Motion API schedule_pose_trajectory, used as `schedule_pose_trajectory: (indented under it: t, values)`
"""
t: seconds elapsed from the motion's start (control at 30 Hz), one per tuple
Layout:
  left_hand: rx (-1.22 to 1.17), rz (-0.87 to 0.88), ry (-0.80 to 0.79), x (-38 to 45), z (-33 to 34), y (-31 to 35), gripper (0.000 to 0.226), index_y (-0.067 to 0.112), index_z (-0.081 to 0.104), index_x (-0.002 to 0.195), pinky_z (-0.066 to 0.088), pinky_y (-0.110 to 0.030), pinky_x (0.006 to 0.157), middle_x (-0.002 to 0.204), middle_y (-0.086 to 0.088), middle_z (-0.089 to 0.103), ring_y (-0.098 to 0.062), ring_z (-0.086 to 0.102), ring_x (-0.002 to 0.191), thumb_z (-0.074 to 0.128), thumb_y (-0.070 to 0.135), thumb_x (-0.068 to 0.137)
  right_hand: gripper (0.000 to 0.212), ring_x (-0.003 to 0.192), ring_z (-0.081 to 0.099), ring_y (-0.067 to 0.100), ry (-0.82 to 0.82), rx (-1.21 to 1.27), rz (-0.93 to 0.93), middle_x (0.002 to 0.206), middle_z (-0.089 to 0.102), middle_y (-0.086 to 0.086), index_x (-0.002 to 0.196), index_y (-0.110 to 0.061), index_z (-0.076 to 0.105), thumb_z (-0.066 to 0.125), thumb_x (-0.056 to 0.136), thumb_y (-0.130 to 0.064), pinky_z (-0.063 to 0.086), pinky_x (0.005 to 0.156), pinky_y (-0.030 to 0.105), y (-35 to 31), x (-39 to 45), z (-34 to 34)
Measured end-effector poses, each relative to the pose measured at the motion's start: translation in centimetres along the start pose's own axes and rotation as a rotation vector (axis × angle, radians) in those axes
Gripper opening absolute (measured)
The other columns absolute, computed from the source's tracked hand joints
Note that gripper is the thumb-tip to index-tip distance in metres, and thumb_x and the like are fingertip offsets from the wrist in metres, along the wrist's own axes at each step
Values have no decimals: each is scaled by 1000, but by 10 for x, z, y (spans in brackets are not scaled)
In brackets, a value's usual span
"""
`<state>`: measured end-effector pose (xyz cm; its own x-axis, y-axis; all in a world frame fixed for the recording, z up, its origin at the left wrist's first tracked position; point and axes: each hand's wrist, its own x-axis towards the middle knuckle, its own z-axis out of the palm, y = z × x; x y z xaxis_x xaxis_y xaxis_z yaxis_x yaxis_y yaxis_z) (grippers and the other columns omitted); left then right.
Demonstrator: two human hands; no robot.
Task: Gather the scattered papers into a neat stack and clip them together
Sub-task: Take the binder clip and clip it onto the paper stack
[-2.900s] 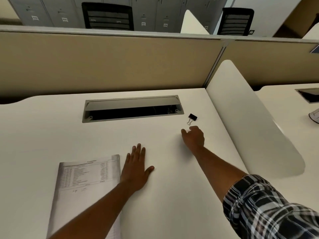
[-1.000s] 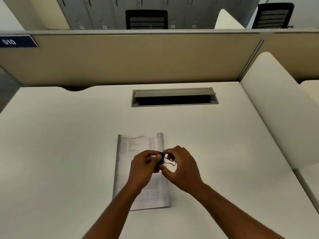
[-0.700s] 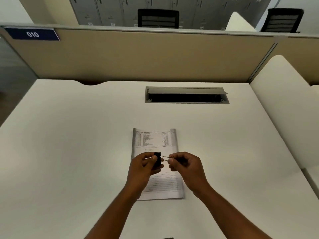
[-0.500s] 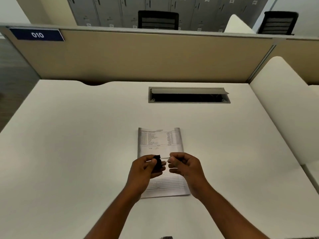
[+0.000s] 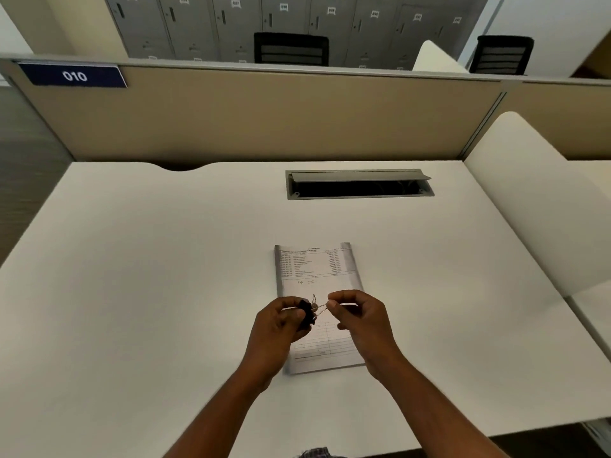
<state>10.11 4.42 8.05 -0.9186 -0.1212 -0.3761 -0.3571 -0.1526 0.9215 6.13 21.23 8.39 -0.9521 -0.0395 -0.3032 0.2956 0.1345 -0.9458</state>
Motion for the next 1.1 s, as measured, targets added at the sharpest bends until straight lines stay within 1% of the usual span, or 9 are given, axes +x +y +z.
schedule_pose_trajectory:
  t: [0.13,0.33,0.5,0.6,0.73,0.83,0.97,1.03,1.1]
  values:
    - [182,91,19,1,-6,0,17,16,67,103,60,-29,82,95,1,76,-12,73,88,68,6,89,10,83,73,16,4,9,-58,89,78,1,95,-16,77,76,88,-9,58,66,27,-4,-6,3]
    - [235,173,131,0,-6,1,22,19,69,93,60,-23,73,83,5,76,-7,73,77,82,16,76,14,79,71,15,120,-94,-254,86,76,-7,88,-20,74,77,87,-7,59,70,27,-6,-21,7]
    - [107,199,144,-2,-9,11,20,10,71,85,60,-26,68,77,0,76,-18,75,72,83,19,72,15,86,72,16,106,-237,-548,84,73,-10,86,-21,75,82,82,-8,58,74,24,-11,-37,14]
    - [-72,177,47,-5,-6,20,18,1,69,91,61,-36,75,84,-10,77,-27,75,81,71,18,83,14,86,71,14,125,-295,-682,86,71,-12,85,-17,78,86,77,-9,57,74,25,-7,-37,19]
    - [-136,161,11,-11,0,27,31,4,67,97,60,-38,77,91,-9,77,-26,74,86,74,27,77,13,91,68,8,159,-406,-821,94,68,-8,89,-15,80,87,79,-11,55,77,25,0,-39,27]
    - [-180,137,19,-10,0,28,27,4,63,103,59,-39,79,95,-10,76,-29,74,89,73,18,82,21,97,67,13,128,-362,-794,101,67,-8,97,-15,75,87,80,-16,56,79,26,-2,-39,27]
    - [-365,71,-76,-11,1,29,29,11,52,121,58,-38,85,106,-16,74,-32,72,99,60,14,94,57,121,60,19,53,-204,-547,130,58,-12,129,-26,59,86,80,-30,58,89,30,-8,-36,19]
    - [-391,91,-121,-13,1,29,28,10,54,123,56,-40,90,109,-17,73,-32,70,104,57,13,95,68,134,52,15,-58,-249,-515,144,50,-15,140,-29,52,84,81,-35,53,98,29,-11,-33,15]
    - [-337,105,-131,-13,4,26,27,7,60,120,54,-42,94,110,-15,73,-31,68,107,57,16,95,68,137,50,12,-120,-284,-505,147,49,-16,142,-29,52,84,82,-35,51,101,28,-13,-32,14]
